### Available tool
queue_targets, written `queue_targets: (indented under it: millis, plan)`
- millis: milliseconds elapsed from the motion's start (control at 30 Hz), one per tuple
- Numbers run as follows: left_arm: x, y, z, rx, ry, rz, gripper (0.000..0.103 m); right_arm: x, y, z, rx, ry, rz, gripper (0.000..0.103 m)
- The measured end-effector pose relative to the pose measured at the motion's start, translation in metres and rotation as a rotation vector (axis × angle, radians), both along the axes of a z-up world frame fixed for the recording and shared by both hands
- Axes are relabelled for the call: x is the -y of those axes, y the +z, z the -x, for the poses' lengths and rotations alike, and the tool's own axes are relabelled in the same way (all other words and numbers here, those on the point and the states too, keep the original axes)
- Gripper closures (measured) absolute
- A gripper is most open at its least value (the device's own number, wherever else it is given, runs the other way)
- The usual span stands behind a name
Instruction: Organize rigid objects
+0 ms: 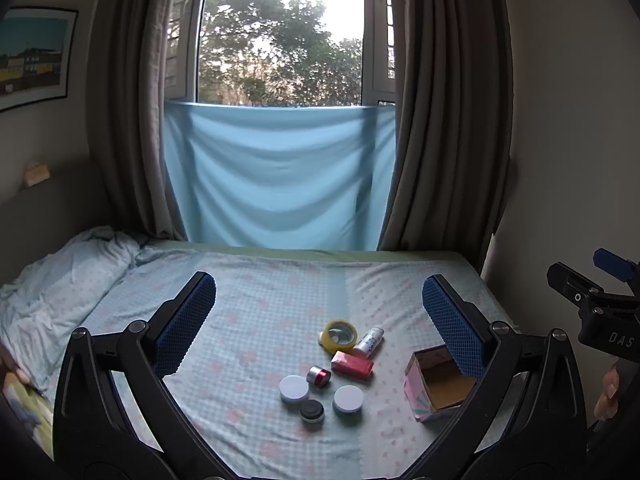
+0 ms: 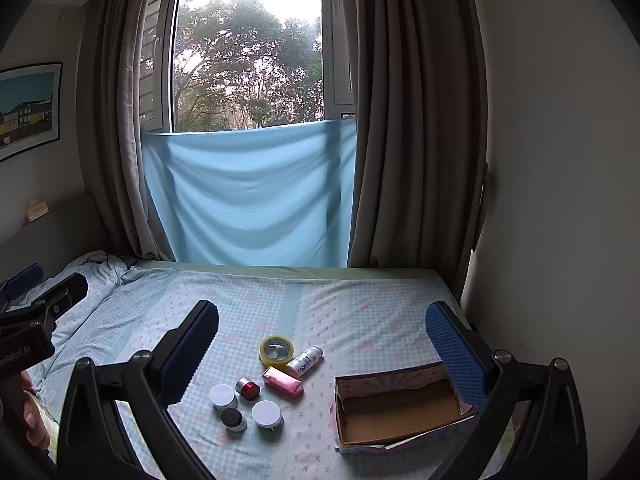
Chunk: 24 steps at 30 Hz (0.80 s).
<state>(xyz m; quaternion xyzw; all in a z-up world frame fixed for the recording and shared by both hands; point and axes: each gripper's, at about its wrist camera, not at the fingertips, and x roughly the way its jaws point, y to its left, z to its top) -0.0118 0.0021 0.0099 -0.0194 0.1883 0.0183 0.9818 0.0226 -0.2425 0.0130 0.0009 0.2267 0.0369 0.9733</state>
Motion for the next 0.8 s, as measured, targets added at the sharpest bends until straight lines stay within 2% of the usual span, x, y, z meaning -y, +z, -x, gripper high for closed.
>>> queue_targets:
  millis: [800]
  plan:
    - [0.0065,-0.0058,-0.0026,-0.003,0.006,-0.018,0.000,-0.0050,-0.0007,0.0077,-0.006,0.007,-0.006,0.000]
